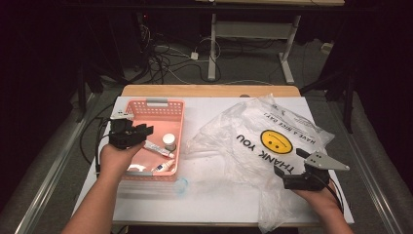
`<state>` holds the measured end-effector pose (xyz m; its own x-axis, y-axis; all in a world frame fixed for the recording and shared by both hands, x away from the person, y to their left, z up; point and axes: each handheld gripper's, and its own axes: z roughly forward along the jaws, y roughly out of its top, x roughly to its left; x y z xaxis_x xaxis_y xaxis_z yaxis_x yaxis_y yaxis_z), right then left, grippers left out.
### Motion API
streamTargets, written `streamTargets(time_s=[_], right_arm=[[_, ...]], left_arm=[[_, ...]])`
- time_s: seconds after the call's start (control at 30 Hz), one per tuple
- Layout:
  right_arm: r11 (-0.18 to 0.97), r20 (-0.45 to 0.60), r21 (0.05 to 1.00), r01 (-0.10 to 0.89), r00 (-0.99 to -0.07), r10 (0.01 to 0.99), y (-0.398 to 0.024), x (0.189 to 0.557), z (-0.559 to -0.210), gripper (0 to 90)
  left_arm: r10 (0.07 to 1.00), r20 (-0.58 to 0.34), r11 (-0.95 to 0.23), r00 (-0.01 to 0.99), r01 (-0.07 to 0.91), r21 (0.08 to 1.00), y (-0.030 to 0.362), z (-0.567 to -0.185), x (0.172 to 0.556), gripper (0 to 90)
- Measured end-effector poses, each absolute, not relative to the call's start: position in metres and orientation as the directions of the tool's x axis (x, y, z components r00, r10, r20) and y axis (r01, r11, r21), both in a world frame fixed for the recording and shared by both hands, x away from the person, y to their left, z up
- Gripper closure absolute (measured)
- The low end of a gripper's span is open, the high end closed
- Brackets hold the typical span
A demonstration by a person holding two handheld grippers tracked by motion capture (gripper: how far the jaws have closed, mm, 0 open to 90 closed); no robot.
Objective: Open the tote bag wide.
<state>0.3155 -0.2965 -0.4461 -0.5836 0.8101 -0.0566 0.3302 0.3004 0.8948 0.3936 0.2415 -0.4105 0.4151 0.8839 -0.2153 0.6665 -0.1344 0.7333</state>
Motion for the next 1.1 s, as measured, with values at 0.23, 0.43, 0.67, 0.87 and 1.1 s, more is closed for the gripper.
streamTargets(time_s=[0.23, 0.43, 0.67, 0.87, 1.1], right_arm=[[0.288, -0.05, 0.903, 0.319, -0.587, 0.808, -0.297, 0.316, -0.442, 0.0], [0.299, -0.056, 0.901, 0.315, -0.6, 0.798, -0.289, 0.321, -0.442, 0.0], [0.315, -0.064, 0.897, 0.311, -0.612, 0.788, -0.282, 0.322, -0.443, 0.1], [0.301, -0.06, 0.903, 0.306, -0.604, 0.795, -0.281, 0.323, -0.441, 0.0], [0.302, -0.066, 0.906, 0.296, -0.606, 0.793, -0.282, 0.322, -0.439, 0.0]], left_arm=[[0.911, -0.202, -0.148, 0.36, 0.741, 0.655, 0.242, -0.421, 0.404, 74.8], [0.92, -0.152, -0.222, 0.36, 0.802, 0.555, 0.238, -0.43, 0.415, 87.6], [0.919, -0.142, -0.296, 0.368, 0.881, 0.37, 0.231, -0.442, 0.428, 87.7], [0.905, -0.098, -0.374, 0.415, 0.883, 0.285, 0.226, -0.44, 0.427, 87.7], [0.891, -0.076, -0.426, 0.448, 0.881, 0.203, 0.223, -0.443, 0.429, 87.7]])
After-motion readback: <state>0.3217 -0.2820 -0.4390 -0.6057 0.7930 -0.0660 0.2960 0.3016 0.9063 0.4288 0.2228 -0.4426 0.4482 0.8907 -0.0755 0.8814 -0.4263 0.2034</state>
